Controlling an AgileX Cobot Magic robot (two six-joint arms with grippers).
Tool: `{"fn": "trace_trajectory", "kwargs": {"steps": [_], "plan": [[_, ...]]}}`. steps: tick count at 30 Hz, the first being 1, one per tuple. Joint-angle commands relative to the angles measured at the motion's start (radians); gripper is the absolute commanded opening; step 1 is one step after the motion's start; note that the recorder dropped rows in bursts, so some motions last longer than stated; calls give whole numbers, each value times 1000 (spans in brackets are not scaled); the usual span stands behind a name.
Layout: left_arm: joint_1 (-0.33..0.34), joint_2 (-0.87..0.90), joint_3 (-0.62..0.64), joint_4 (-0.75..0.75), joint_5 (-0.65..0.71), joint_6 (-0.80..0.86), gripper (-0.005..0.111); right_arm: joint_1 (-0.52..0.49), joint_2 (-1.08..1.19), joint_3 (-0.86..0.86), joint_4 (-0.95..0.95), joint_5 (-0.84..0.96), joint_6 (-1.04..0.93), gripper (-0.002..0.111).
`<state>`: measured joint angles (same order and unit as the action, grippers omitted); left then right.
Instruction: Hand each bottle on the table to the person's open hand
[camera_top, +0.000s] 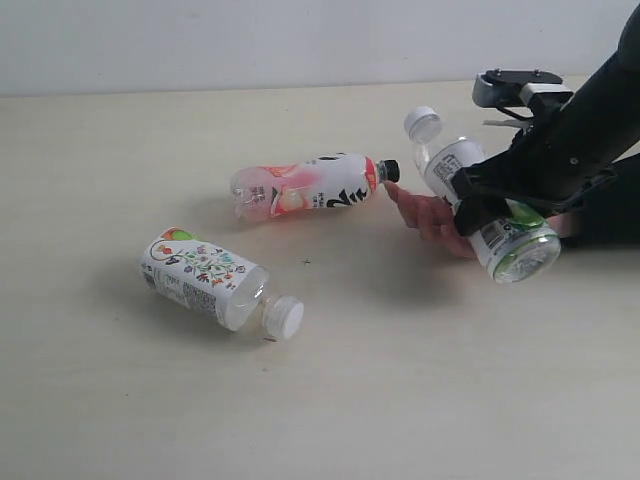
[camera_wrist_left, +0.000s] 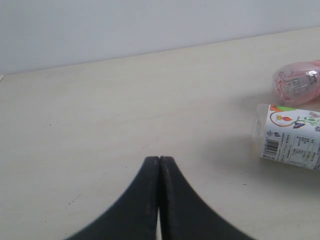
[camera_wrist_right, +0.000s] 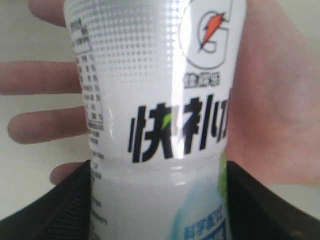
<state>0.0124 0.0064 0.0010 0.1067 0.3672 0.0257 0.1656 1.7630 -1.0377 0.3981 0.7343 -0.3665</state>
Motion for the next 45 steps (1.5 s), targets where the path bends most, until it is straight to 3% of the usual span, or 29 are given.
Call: {"fn": "trace_trajectory", "kwargs": {"steps": [1, 4, 11, 12, 14, 27, 36, 40, 42, 45], "plan": [[-2, -6, -1, -3, -3, -3, 1, 3, 24, 3, 3, -23, 1, 1], [-2, -6, -1, -3, -3, -3, 1, 3, 26, 3, 3, -26, 1, 12], [-2, -6, -1, -3, -3, -3, 1, 3, 26, 3, 3, -26, 1, 56], [-2, -6, -1, -3, -3, -3, 1, 3, 26, 3, 3, -26, 1, 67], [-2, -6, -1, -3, -3, -3, 1, 3, 26, 3, 3, -26, 1, 75], [-2, -6, -1, -3, -3, -3, 1, 3, -79, 3, 3, -51, -8, 77], [-2, -6, -1, -3, -3, -3, 1, 3, -413, 3, 46, 70, -34, 77], [-2, -6, -1, -3, -3, -3, 1, 13, -666, 174, 186, -32, -141, 77], [-2, -6, -1, -3, -3, -3, 1, 45, -837, 391, 262, -176, -223, 77], [-2, -6, -1, -3, -3, -3, 1, 80, -997, 560, 321, -270, -238, 77]]}}
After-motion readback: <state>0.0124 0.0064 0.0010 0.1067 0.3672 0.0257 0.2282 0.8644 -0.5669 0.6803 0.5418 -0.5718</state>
